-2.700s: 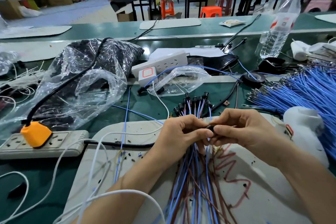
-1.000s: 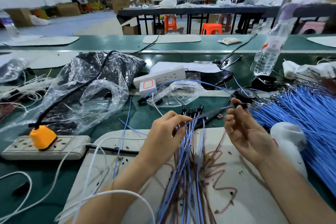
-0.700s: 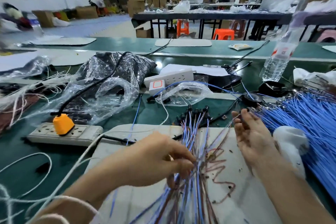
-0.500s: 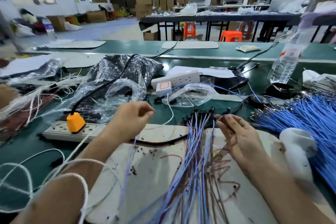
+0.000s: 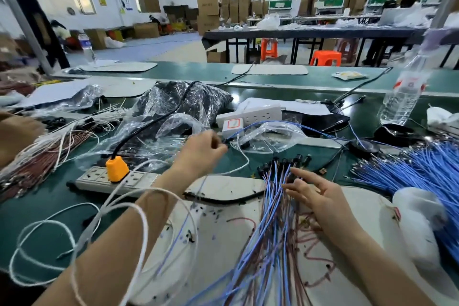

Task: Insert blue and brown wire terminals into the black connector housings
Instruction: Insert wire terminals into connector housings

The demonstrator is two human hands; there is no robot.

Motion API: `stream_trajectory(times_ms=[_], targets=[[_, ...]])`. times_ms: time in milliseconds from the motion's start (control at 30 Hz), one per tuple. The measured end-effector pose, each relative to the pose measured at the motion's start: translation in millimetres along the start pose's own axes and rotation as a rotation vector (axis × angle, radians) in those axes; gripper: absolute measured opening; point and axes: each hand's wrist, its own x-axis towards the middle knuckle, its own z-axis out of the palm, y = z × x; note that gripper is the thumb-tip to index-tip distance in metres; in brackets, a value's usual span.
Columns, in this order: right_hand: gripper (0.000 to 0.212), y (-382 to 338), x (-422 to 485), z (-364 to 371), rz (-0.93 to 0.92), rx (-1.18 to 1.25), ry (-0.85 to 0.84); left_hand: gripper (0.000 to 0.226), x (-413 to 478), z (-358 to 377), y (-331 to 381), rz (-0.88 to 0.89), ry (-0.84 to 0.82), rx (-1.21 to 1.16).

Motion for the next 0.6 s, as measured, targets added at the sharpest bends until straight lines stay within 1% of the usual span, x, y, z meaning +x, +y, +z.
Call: stream_trajectory(times_ms=[67, 100, 167, 200, 233, 300, 333, 367, 400, 467, 500, 533, 567, 600], targets=[[0.017, 5, 2, 4, -0.055, -0.069, 0.049, 0.010, -18, -3, 30, 0.231, 0.032, -0.165], [0.015, 5, 2, 6, -0.072, -0.079, 0.073, 0.010, -25, -2, 43, 0.342, 0.017, -0.212], [0.014, 6, 3, 10, -0.083, -0.107, 0.098, 0.006, -32, 7, 64, 0.530, 0.010, -0.228], [0.014, 6, 2, 10, -0.082, -0.149, 0.094, 0.002, -33, 13, 74, 0.592, 0.036, -0.209], [0.016, 4, 1, 10, -0.081, -0.180, 0.073, 0.003, -33, 19, 81, 0.634, 0.067, -0.196], [0.024, 1, -1, 10, -0.099, -0.136, -0.006, 0.004, -34, 30, 93, 0.685, 0.086, -0.231], [0.026, 0, -2, 9, -0.127, -0.076, -0.054, 0.004, -35, 36, 97, 0.709, 0.056, -0.259], [0.022, 2, -3, 7, -0.173, -0.053, -0.077, 0.005, -36, 41, 100, 0.735, -0.006, -0.276], [0.020, 3, -4, 7, -0.214, -0.068, -0.055, 0.006, -38, 46, 101, 0.767, -0.074, -0.280], [0.038, 9, -2, 6, -0.237, -0.113, 0.051, 0.007, -39, 52, 101, 0.833, -0.174, -0.285], [0.040, 10, -2, 7, -0.231, -0.074, 0.076, 0.007, -40, 53, 100, 0.850, -0.189, -0.300], [0.038, 8, -2, 10, -0.237, 0.001, 0.078, 0.007, -39, 52, 99, 0.852, -0.169, -0.332], [0.032, 7, -1, 12, -0.230, 0.091, 0.052, 0.007, -37, 49, 96, 0.835, -0.113, -0.363], [0.031, 7, 0, 13, -0.208, 0.168, 0.023, 0.008, -32, 44, 91, 0.800, -0.013, -0.385]])
